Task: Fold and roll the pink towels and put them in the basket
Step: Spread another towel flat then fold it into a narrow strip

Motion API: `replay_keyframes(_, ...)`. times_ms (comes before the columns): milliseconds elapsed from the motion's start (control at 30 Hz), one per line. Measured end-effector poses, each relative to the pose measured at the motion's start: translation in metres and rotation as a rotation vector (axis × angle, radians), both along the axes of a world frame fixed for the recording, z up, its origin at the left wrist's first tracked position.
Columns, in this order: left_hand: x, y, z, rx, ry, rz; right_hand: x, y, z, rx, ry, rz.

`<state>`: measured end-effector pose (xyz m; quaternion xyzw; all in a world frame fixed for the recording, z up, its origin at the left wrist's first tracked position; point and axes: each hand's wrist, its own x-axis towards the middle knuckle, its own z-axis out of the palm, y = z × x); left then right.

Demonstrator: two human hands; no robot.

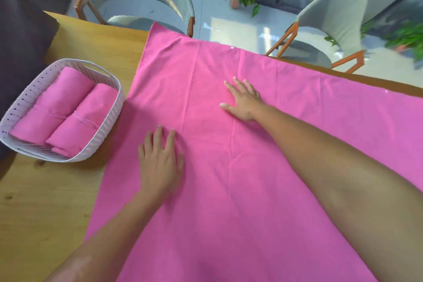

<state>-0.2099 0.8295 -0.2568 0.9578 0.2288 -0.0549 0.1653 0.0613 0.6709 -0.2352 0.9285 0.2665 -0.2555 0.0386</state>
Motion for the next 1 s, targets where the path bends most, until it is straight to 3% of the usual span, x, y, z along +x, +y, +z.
replay_keyframes(533,0.064,-0.240,0.035,-0.130,0.105,-0.443,-0.063,-0.419,0.076,-0.035,0.013,-0.582)
replay_keyframes(767,0.169,-0.365,0.031,-0.113,0.116,-0.479,0.026,-0.576,0.070,-0.003,-0.036,-0.756)
replay_keyframes(1000,0.315,-0.458,0.007,-0.010,0.094,-0.315,0.171,-0.690,0.017,-0.012,-0.110,-0.708)
